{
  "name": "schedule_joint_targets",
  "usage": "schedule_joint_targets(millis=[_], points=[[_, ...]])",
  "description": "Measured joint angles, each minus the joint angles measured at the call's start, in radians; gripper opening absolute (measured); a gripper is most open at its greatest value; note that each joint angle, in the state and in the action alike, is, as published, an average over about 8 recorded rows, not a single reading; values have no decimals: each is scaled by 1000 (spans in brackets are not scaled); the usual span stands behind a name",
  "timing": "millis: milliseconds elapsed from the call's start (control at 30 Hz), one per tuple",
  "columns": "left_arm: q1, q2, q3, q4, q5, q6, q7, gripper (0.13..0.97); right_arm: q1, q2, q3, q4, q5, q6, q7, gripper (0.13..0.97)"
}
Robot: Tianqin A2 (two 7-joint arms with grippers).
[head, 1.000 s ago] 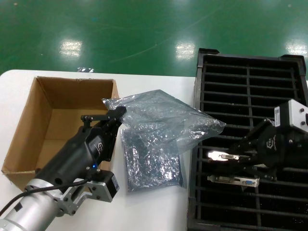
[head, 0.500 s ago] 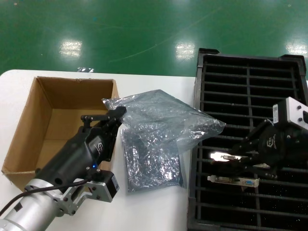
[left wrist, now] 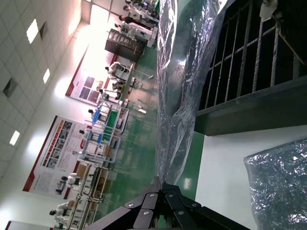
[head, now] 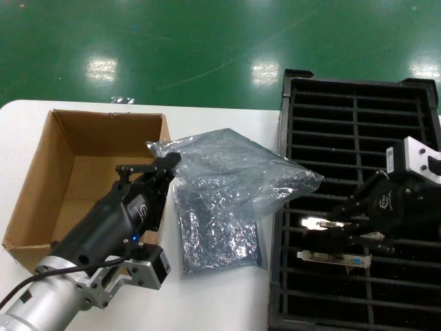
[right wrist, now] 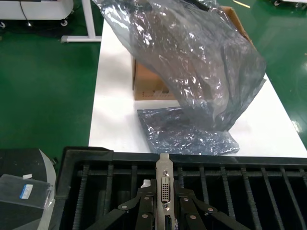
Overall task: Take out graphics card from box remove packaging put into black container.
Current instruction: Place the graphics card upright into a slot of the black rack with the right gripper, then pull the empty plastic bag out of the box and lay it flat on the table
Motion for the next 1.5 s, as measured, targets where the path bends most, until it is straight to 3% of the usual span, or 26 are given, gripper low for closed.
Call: schedule_joint_targets(millis=[367, 667, 933, 1067, 1500], points=[[0, 0, 0, 0, 0, 0, 0, 139, 10, -27, -18, -53, -17, 9, -31, 189], [0, 0, 0, 0, 0, 0, 0, 139, 13, -41, -28, -85, -31, 18, -55, 233], [0, 0, 0, 0, 0, 0, 0, 139, 13, -37, -24, -71, -28, 14, -51, 343], [0, 0, 0, 0, 0, 0, 0, 139, 11, -32, -18, -53, -24, 12, -43, 343], [0, 0, 0, 0, 0, 0, 0, 139, -8, -10, 7, 4, -14, 27, -24, 621]])
